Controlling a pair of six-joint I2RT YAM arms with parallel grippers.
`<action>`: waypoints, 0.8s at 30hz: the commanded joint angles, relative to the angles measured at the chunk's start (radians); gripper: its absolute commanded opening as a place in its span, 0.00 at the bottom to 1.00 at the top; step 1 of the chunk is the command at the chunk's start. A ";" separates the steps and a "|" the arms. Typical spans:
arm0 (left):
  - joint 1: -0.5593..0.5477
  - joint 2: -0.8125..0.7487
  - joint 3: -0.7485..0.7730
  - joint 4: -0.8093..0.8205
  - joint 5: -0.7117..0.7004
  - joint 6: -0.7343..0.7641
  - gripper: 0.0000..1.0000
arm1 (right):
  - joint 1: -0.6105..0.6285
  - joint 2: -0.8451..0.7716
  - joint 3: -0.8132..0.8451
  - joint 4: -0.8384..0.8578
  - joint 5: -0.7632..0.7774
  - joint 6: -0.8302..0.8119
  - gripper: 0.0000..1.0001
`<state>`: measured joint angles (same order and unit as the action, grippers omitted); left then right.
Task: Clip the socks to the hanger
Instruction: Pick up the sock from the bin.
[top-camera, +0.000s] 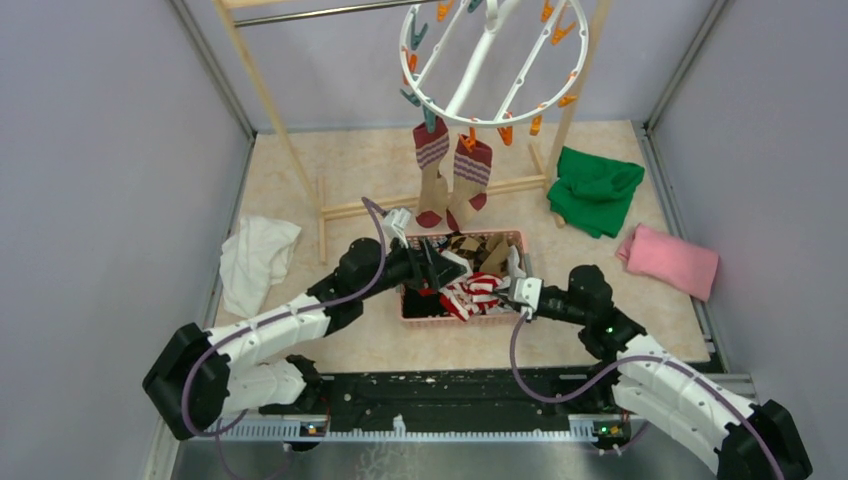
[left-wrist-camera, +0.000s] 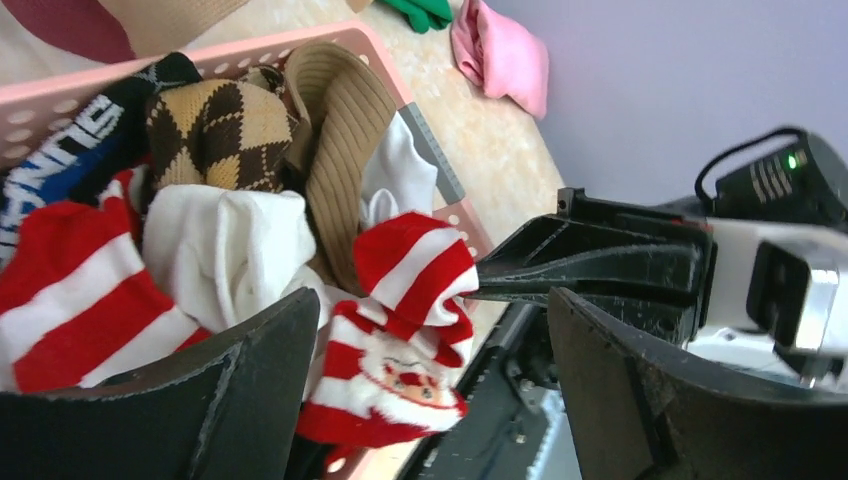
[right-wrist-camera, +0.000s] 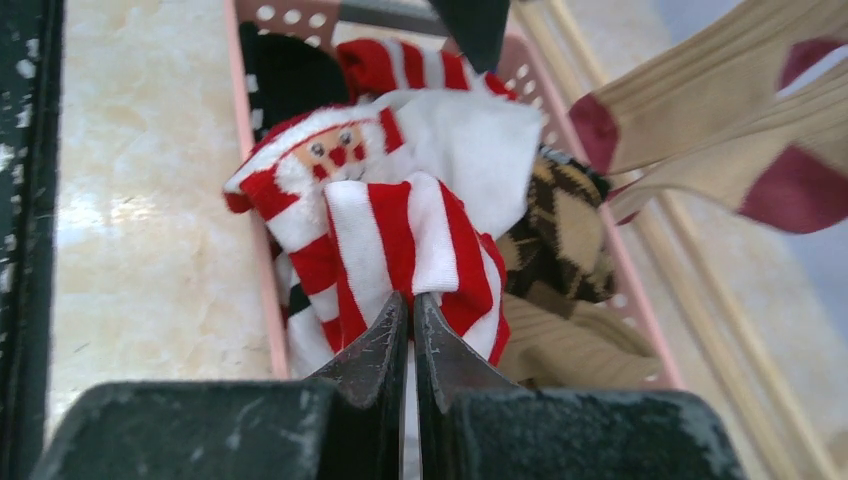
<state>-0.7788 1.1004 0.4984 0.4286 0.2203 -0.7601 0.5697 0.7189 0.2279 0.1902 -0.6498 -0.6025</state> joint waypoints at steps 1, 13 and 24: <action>0.033 0.069 0.135 -0.132 0.064 -0.246 0.86 | 0.013 -0.079 -0.008 0.170 0.065 -0.062 0.00; 0.038 0.187 0.266 -0.167 0.138 -0.352 0.76 | 0.013 -0.081 0.027 0.267 0.055 -0.074 0.00; 0.038 0.269 0.249 0.093 0.249 -0.276 0.02 | 0.019 -0.073 0.025 0.276 0.015 -0.045 0.00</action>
<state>-0.7410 1.3720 0.7315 0.3565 0.4236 -1.0863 0.5755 0.6445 0.2234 0.4271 -0.6041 -0.6586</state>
